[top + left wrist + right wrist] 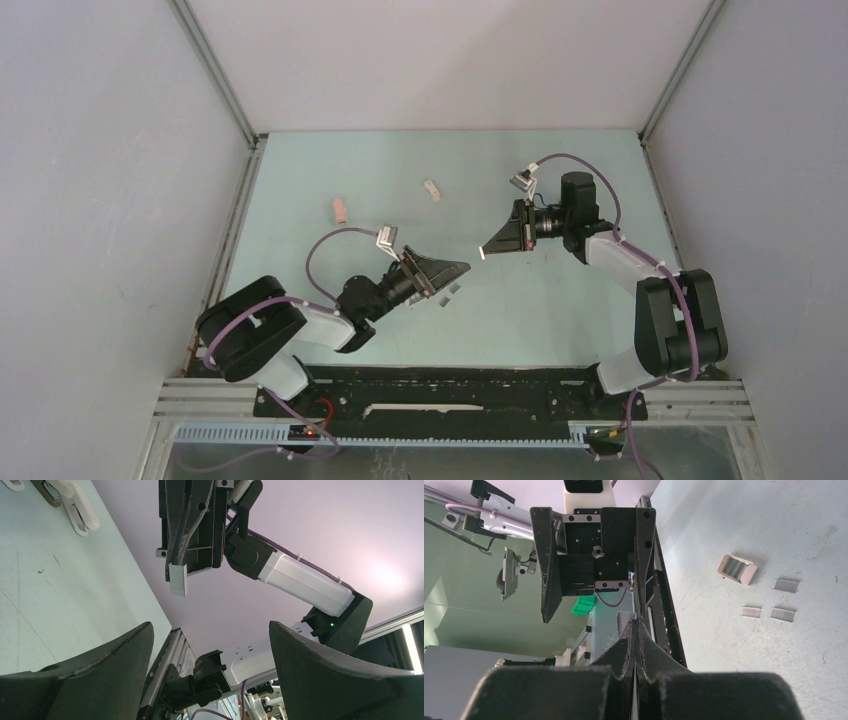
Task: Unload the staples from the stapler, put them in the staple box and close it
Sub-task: Pick up the staple from the center of the board.
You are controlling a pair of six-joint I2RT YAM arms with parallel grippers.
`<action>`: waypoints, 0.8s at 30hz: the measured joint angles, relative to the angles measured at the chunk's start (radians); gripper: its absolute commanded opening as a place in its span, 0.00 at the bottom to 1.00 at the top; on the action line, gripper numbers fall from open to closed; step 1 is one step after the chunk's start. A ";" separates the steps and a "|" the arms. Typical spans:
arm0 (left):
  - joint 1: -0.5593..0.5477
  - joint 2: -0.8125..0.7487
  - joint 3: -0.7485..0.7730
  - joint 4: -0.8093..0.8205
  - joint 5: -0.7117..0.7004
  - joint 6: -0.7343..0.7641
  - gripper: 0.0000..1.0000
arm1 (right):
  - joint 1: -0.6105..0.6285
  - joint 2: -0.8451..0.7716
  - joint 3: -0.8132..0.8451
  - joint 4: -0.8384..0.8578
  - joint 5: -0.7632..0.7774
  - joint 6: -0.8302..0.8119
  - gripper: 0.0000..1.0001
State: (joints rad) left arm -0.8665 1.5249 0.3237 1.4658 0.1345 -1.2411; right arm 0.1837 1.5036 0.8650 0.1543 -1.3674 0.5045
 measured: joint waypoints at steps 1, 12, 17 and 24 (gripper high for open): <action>0.000 0.000 0.000 0.000 0.000 0.000 0.92 | 0.000 0.000 0.000 0.000 0.000 0.000 0.00; 0.000 -0.001 0.000 0.000 0.000 0.003 1.00 | -0.003 0.000 -0.001 0.067 -0.002 0.067 0.00; 0.000 -0.027 0.000 -0.001 0.000 0.013 1.00 | -0.014 -0.014 -0.002 0.148 0.003 0.152 0.00; 0.011 -0.077 -0.001 0.009 -0.011 0.022 1.00 | -0.017 -0.042 -0.002 0.260 0.006 0.264 0.00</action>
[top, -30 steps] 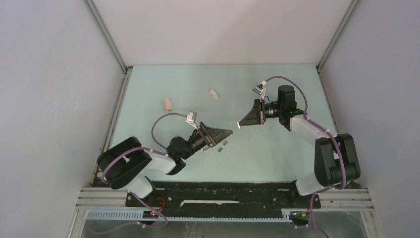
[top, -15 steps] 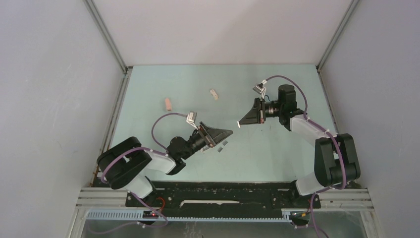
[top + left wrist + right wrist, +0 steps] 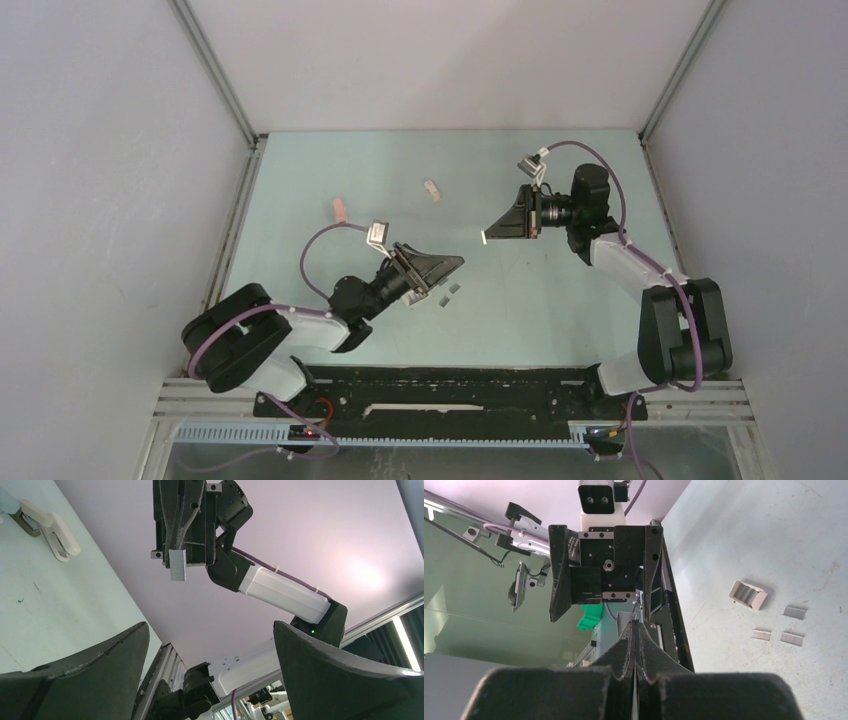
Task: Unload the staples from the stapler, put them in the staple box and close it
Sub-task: Pick up the staple from the center of the board.
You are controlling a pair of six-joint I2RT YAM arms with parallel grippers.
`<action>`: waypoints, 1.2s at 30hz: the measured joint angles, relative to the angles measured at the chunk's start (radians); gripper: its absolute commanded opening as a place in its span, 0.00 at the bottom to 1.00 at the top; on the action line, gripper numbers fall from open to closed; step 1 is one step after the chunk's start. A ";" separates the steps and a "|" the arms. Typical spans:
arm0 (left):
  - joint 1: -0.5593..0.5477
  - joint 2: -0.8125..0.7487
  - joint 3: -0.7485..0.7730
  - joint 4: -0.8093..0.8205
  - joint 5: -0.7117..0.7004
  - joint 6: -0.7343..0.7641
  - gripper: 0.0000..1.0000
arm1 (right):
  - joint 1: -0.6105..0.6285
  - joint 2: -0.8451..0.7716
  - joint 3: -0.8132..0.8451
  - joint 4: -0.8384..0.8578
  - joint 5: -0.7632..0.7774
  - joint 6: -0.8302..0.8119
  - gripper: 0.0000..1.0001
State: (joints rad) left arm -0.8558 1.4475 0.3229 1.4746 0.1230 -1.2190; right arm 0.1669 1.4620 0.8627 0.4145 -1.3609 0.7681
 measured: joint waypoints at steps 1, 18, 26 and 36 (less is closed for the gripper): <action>0.002 -0.003 0.000 0.003 0.000 0.000 1.00 | 0.001 -0.003 0.000 0.019 0.002 0.017 0.00; 0.005 0.059 0.102 0.006 0.003 -0.012 0.79 | 0.063 -0.042 0.000 0.076 0.013 0.078 0.00; 0.014 0.124 0.159 0.006 0.013 -0.023 0.68 | 0.077 -0.042 0.000 0.072 0.012 0.074 0.00; 0.014 0.137 0.180 0.006 0.038 -0.040 0.50 | 0.078 -0.042 0.000 0.069 0.012 0.072 0.00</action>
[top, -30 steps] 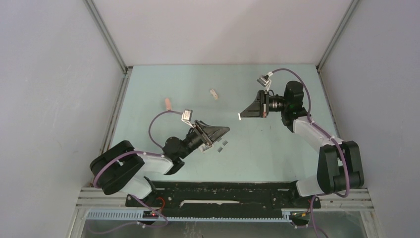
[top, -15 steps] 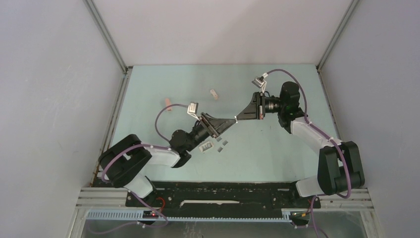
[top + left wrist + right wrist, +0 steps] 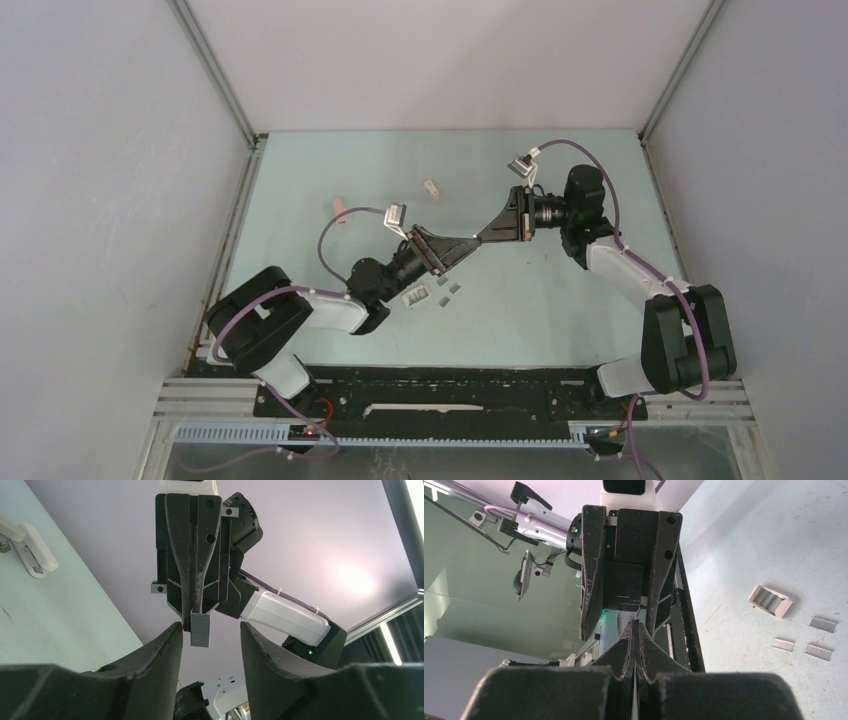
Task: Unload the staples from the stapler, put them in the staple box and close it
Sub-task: Pick up the staple from the center of the board.
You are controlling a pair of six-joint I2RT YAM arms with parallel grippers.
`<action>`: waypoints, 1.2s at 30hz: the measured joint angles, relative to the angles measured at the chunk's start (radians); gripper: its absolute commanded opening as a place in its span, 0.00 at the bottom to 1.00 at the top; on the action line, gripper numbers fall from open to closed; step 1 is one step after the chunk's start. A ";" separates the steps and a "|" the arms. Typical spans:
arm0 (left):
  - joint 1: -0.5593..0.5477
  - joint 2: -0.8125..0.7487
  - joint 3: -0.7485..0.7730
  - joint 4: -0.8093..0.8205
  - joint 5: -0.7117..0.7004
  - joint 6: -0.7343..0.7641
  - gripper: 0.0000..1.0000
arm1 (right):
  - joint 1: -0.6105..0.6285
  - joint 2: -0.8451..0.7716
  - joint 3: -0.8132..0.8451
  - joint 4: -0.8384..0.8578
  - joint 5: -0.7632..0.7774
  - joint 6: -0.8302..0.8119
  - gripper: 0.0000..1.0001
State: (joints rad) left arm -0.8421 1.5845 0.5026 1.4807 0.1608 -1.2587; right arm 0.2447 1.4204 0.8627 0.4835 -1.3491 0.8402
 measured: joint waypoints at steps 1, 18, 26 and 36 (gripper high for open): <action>0.000 0.000 0.001 0.000 0.001 -0.001 0.48 | 0.000 0.000 0.000 0.000 0.000 0.000 0.00; 0.001 0.018 0.003 -0.008 0.019 -0.011 0.27 | 0.000 0.000 0.000 0.000 -0.008 0.000 0.00; 0.003 0.019 0.003 -0.009 0.026 -0.017 0.17 | -0.002 0.000 0.000 0.000 -0.007 0.000 0.06; 0.006 0.018 0.002 -0.016 0.034 -0.005 0.15 | -0.012 -0.002 0.000 -0.015 0.003 -0.019 0.45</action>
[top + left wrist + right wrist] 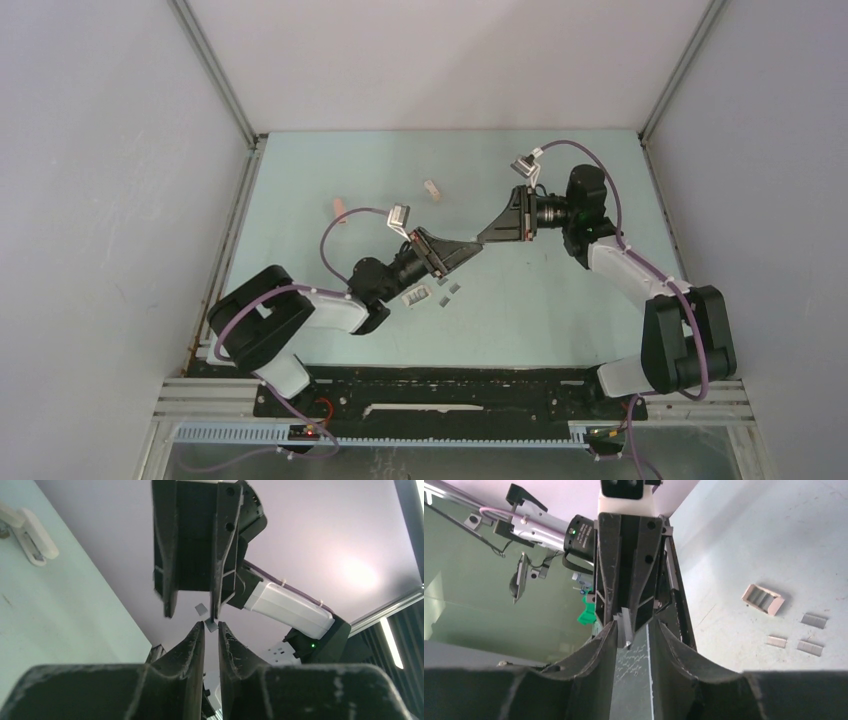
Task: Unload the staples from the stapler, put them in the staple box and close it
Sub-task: Pick up the staple from the center of the board.
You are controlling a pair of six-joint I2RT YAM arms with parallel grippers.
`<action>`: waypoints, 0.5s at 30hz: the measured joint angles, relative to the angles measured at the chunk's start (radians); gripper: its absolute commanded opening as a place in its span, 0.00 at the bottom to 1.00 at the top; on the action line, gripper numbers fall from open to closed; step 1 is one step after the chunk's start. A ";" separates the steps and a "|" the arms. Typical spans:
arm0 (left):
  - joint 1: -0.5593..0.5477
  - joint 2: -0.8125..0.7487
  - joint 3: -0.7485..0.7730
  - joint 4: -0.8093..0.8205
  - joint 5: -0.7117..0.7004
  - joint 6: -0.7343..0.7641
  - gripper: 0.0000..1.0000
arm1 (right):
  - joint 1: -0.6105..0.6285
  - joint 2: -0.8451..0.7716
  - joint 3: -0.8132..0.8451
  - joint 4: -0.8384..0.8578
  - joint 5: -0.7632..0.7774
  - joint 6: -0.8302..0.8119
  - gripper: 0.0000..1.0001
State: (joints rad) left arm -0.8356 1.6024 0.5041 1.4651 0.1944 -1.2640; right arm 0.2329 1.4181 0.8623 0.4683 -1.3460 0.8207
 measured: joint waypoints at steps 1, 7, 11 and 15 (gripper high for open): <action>-0.002 -0.006 0.000 0.000 0.001 0.000 0.15 | -0.002 0.000 0.000 -0.011 -0.002 -0.009 0.47; -0.003 -0.047 -0.019 -0.004 0.000 0.015 0.15 | 0.003 -0.011 0.000 -0.053 0.000 -0.050 0.51; -0.003 -0.058 -0.028 -0.006 0.000 0.017 0.15 | 0.004 -0.013 0.000 -0.064 -0.003 -0.061 0.51; -0.001 -0.060 -0.037 -0.005 -0.004 0.017 0.16 | 0.004 -0.013 0.000 -0.079 -0.003 -0.075 0.51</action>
State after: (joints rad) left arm -0.8368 1.5425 0.4675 1.4601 0.1905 -1.2472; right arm 0.2371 1.4055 0.8619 0.3889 -1.3495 0.7456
